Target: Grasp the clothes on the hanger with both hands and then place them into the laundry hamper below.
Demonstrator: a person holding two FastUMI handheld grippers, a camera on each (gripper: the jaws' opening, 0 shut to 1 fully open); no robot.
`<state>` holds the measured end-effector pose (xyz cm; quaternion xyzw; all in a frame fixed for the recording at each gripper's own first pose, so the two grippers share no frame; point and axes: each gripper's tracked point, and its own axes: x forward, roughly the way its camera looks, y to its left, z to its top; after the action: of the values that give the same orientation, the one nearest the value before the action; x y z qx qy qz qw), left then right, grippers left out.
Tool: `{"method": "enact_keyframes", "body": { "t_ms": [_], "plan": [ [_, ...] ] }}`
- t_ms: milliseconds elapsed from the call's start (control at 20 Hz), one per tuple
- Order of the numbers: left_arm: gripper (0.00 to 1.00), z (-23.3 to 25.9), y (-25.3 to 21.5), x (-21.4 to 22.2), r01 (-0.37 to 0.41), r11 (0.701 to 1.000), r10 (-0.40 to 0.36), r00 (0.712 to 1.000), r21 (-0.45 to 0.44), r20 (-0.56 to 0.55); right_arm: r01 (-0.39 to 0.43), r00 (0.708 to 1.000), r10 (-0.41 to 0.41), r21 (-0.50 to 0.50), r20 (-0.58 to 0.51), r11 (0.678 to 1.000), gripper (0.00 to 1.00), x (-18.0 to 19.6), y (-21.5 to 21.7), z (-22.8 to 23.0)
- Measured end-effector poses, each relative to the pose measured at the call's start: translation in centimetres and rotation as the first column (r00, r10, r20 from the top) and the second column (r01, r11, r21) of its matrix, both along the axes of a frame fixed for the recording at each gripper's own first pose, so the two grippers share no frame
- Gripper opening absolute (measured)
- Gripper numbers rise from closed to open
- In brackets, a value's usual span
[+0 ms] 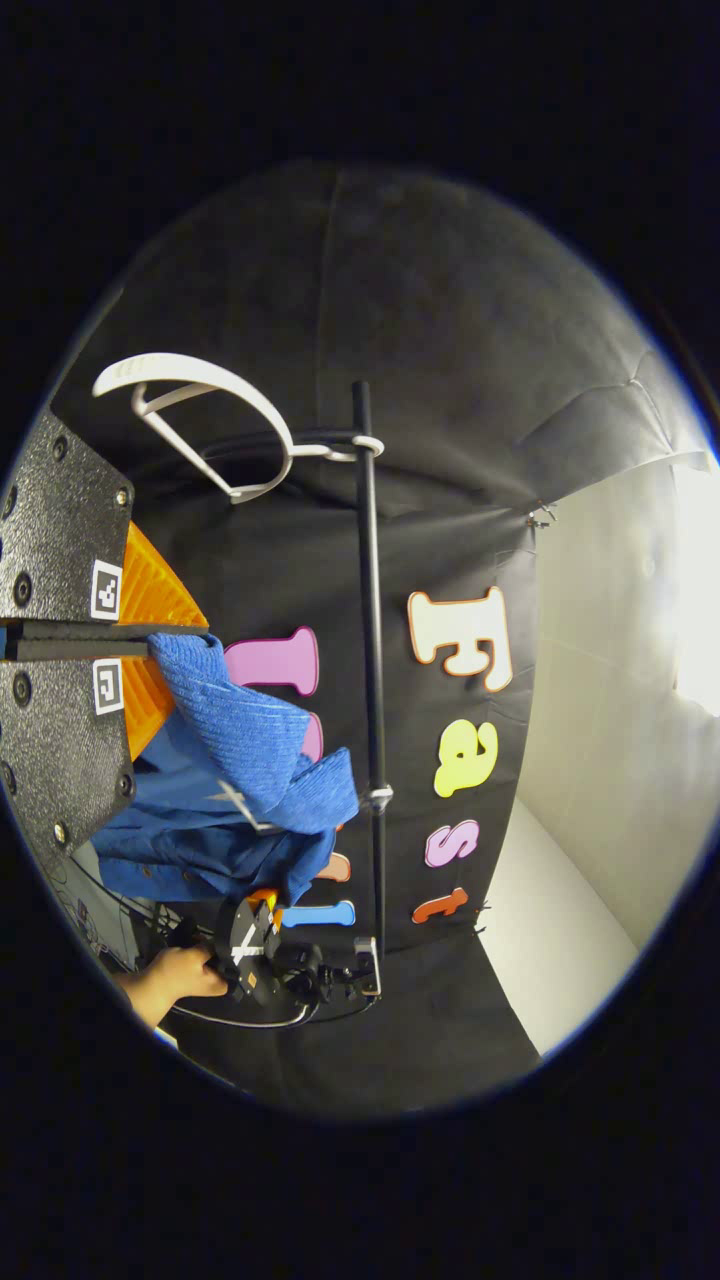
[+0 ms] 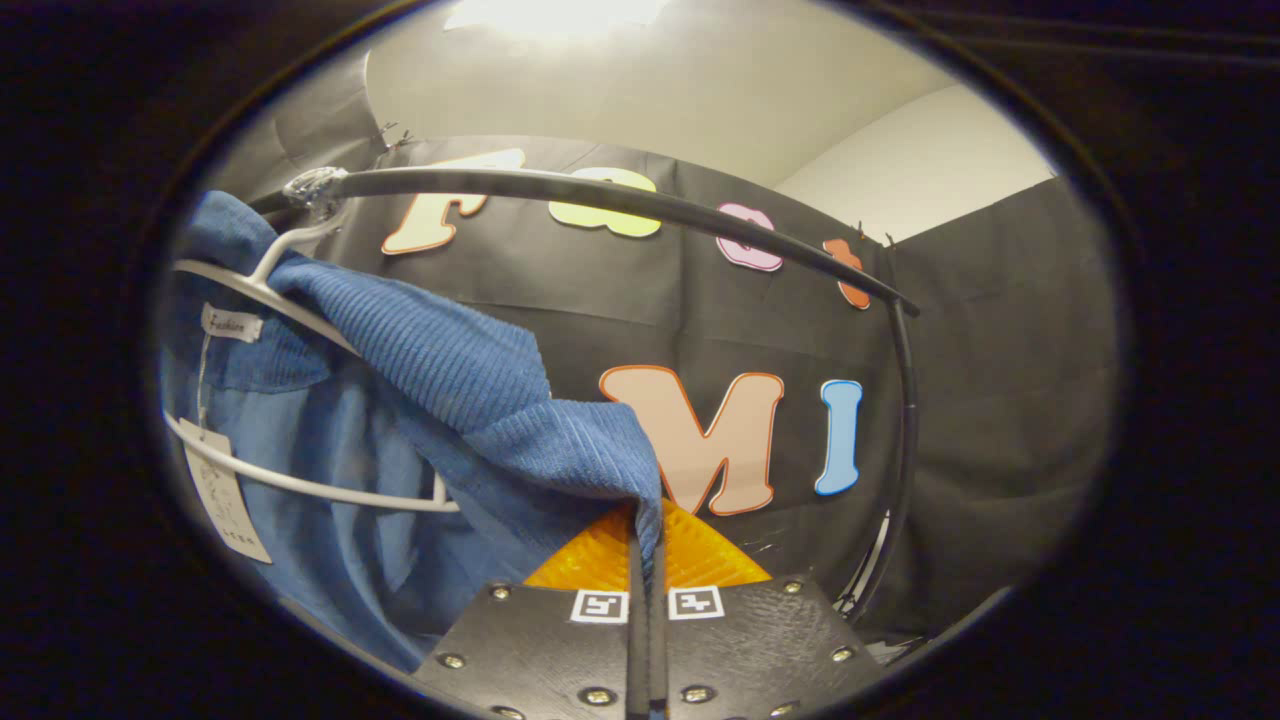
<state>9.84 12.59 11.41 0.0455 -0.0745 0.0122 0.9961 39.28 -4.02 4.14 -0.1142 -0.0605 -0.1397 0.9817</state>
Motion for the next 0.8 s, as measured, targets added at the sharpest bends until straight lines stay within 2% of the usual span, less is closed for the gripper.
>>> {"method": "enact_keyframes", "body": {
  "t_ms": [150,400,600,800],
  "plan": [
    [0.00,2.7,1.8,1.3,-0.077,0.997,0.076,0.994,0.016,0.076,0.020,0.999,-0.019,-0.030,0.037,0.999,0.00,1.2,0.0,1.3],
    [0.01,5.3,3.0,4.7,-0.109,0.994,0.108,0.985,0.004,0.133,0.020,0.999,-0.019,-0.009,0.033,1.000,0.00,4.9,-0.4,0.4],
    [0.01,4.1,2.5,7.1,-0.096,0.995,0.093,0.990,0.025,0.108,0.018,0.999,-0.017,-0.029,0.035,0.999,0.00,7.2,-0.6,0.4],
    [0.00,2.6,2.9,9.3,-0.102,0.995,0.101,0.993,0.008,0.059,0.112,0.994,-0.112,-0.024,-0.002,0.993,0.00,9.5,-4.9,-0.5]
  ]
}}
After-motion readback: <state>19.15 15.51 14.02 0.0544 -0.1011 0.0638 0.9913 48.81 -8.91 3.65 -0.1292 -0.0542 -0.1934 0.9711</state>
